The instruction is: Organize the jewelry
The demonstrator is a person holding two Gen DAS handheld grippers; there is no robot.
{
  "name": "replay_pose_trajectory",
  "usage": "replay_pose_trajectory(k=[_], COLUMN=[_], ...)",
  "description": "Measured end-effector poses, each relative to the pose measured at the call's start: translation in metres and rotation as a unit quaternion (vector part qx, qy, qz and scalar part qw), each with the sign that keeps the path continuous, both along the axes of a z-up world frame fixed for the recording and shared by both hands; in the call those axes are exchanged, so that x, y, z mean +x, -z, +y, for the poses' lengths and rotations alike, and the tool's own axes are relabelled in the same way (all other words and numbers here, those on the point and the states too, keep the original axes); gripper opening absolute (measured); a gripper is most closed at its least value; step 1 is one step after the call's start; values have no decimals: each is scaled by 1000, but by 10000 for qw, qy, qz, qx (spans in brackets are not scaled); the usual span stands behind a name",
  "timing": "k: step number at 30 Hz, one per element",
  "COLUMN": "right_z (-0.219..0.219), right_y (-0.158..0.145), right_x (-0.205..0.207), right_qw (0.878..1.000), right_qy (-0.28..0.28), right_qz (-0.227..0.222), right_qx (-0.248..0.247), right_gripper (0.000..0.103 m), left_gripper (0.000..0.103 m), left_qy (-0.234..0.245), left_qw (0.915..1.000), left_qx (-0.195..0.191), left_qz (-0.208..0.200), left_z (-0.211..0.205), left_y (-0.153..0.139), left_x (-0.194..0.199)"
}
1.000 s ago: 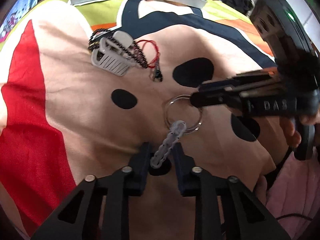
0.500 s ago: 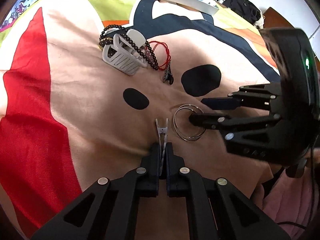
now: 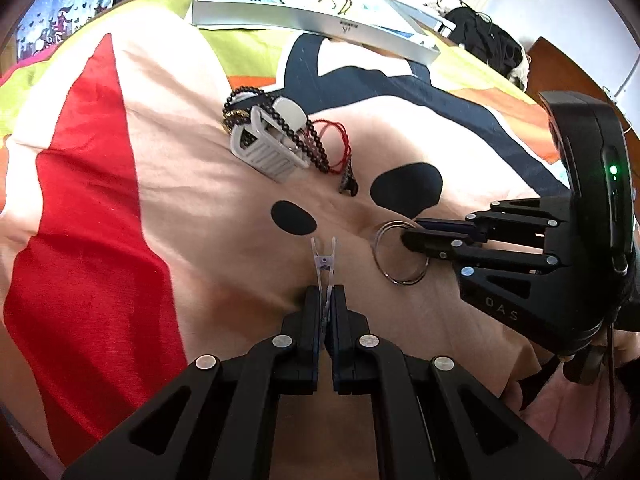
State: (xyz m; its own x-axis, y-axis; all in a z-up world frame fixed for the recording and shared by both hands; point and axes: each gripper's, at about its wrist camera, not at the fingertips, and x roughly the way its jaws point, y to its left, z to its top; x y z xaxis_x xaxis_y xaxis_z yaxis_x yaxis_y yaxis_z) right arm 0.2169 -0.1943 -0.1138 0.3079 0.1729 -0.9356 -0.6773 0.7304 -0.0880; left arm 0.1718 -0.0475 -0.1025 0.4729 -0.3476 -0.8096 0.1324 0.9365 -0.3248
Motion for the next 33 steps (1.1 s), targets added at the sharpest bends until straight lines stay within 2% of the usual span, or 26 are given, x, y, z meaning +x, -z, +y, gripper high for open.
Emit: replay_pose_trajectory(k=[5, 12, 17, 22, 27, 30, 33], right_z=[-1, 7, 0, -15, -22, -28, -39], right_y=[-7, 0, -5, -19, -45, -68, -96], right_x=[-2, -7, 2, 12, 18, 28, 52], right_qw=[9998, 9972, 9949, 9940, 9872, 9767, 9576], right_qy=[77, -44, 163, 494, 781, 1026, 1406], right_qz=[-205, -646, -945, -966, -1202, -1479, -1752], right_qx=[5, -387, -327, 119, 703, 1168, 1803], right_gripper=[7, 6, 5, 5, 5, 5, 5], left_gripper=[3, 3, 3, 3, 3, 3, 3], left_qy=[-86, -163, -249, -356, -400, -422, -445], left_qw=[9999, 9997, 9991, 9974, 9949, 9923, 9892], left_qx=[-11, -19, -81, 8, -136, -144, -150], left_qz=[-108, -191, -347, -628, -913, -1154, -1386], left_z=[1, 2, 5, 6, 7, 7, 10], left_y=[-3, -6, -11, -23, -49, -72, -95], left_x=[-3, -4, -1, 10, 41, 73, 106])
